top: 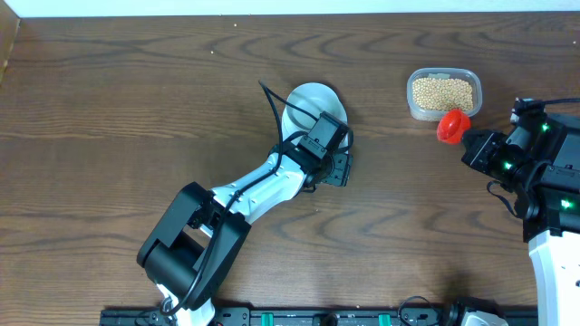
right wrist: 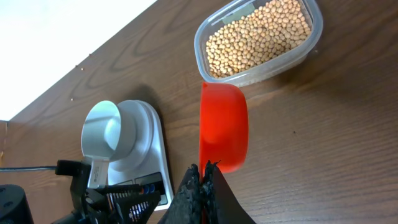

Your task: Scoop item into bowl and weigh 50g on scale

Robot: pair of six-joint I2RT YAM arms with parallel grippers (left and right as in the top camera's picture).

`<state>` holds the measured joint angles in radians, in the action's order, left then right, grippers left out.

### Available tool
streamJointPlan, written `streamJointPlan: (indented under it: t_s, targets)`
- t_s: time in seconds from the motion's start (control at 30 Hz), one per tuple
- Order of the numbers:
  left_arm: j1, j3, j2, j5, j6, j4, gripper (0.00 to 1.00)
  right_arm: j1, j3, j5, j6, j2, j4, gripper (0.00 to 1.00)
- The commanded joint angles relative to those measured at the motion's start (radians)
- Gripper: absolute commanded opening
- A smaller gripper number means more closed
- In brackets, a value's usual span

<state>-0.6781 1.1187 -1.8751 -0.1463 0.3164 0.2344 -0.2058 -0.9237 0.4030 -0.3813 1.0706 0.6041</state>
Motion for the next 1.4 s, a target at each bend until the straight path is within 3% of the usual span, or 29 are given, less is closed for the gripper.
streamJointPlan:
  t_s: [0.0, 1.37]
  targets:
    - [-0.002, -0.002, -0.037, 0.008, -0.006, 0.003, 0.65, -0.006, -0.025, -0.005, 0.017, -0.008, 0.003, 0.01]
    - [-0.030, -0.002, -0.074, 0.006, -0.003, 0.022, 0.65, -0.006, -0.025, -0.008, 0.039, -0.008, 0.029, 0.01]
